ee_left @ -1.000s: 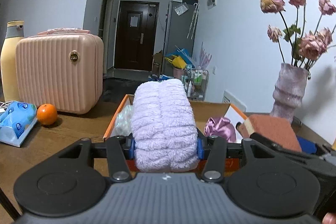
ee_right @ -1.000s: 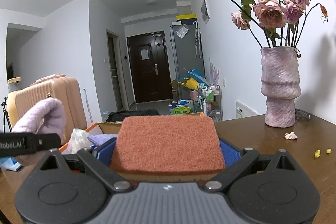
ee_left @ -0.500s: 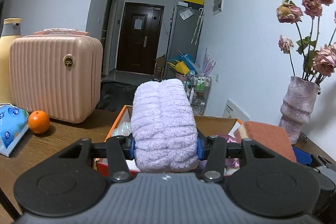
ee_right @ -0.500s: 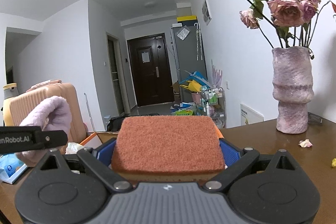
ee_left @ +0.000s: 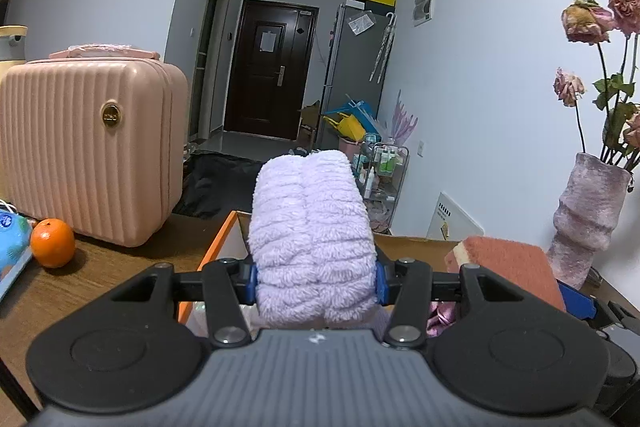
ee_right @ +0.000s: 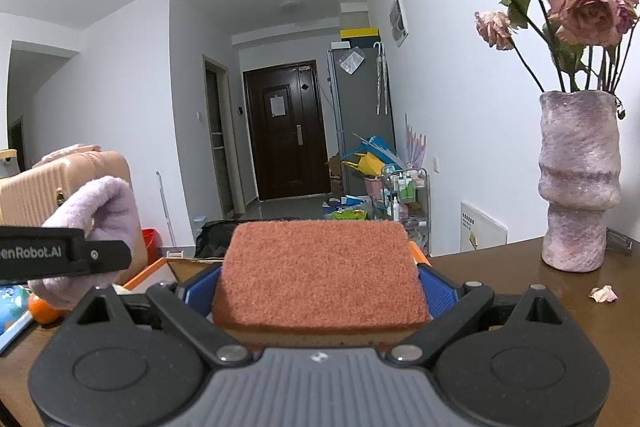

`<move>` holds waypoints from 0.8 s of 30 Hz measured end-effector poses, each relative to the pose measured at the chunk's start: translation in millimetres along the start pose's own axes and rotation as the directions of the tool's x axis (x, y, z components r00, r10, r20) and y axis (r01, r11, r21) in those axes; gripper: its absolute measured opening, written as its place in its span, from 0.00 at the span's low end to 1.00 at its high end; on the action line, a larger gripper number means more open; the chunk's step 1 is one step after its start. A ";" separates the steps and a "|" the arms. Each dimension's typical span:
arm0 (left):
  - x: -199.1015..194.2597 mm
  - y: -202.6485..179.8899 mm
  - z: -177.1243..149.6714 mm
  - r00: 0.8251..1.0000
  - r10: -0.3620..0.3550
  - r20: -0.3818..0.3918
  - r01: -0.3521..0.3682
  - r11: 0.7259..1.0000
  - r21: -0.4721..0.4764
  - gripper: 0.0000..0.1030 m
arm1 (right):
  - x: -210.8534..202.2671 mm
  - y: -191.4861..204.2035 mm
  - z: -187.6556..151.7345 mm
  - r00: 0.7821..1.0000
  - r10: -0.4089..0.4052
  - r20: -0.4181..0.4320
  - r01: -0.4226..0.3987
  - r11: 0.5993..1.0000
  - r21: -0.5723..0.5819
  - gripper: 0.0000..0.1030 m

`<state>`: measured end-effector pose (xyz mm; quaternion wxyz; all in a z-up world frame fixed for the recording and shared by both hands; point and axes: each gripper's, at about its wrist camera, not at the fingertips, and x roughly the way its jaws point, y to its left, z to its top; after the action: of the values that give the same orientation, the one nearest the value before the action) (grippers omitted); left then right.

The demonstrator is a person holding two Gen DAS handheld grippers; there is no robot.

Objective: Organize soft objects
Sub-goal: 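Carry the towel roll and sponge in both grippers over the box, then open both grippers to drop the towel roll and sponge into the box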

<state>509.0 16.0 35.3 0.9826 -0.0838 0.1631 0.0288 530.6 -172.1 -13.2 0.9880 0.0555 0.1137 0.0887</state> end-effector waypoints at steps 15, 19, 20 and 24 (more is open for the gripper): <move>46.6 -2.5 6.9 1.000 0.016 -0.015 -0.015 0.999 0.037 0.49 | 47.9 3.5 4.5 1.000 0.011 -0.025 -0.013 0.998 -0.054 0.95; 58.3 -1.9 6.6 0.999 0.027 -0.026 -0.025 0.999 0.048 0.49 | 58.1 5.4 4.2 0.999 0.012 -0.033 -0.014 0.997 -0.074 0.96; 60.8 -1.3 6.1 0.999 0.024 -0.031 -0.022 0.999 0.049 0.49 | 60.2 6.3 3.9 0.999 0.011 -0.037 -0.014 0.997 -0.081 0.96; 67.6 3.6 2.9 0.998 0.010 -0.057 -0.007 0.999 0.050 0.59 | 62.3 9.2 0.9 0.998 0.015 -0.055 -0.020 0.996 -0.093 0.96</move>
<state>573.6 22.1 15.5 0.9792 -0.0592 0.1923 0.0267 588.9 -151.4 -24.5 0.9853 0.0079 0.1357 0.1039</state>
